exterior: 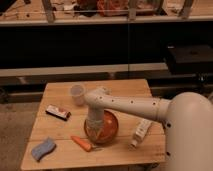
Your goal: Push the ceramic bowl across the table
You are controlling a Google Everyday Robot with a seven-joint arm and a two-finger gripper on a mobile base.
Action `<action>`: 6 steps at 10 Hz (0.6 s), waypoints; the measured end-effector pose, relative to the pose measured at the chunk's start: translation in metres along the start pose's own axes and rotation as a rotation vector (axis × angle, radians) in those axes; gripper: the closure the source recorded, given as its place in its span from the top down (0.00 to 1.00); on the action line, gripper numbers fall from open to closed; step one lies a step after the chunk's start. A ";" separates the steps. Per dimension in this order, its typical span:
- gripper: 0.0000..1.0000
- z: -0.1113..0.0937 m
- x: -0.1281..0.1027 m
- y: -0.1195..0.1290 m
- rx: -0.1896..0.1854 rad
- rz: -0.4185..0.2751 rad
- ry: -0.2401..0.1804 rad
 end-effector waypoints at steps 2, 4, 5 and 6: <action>0.00 0.005 -0.012 -0.001 -0.012 -0.039 -0.033; 0.00 0.008 -0.025 0.000 -0.017 -0.081 -0.084; 0.00 0.010 -0.032 0.001 -0.019 -0.101 -0.103; 0.00 0.012 -0.038 0.001 -0.020 -0.120 -0.110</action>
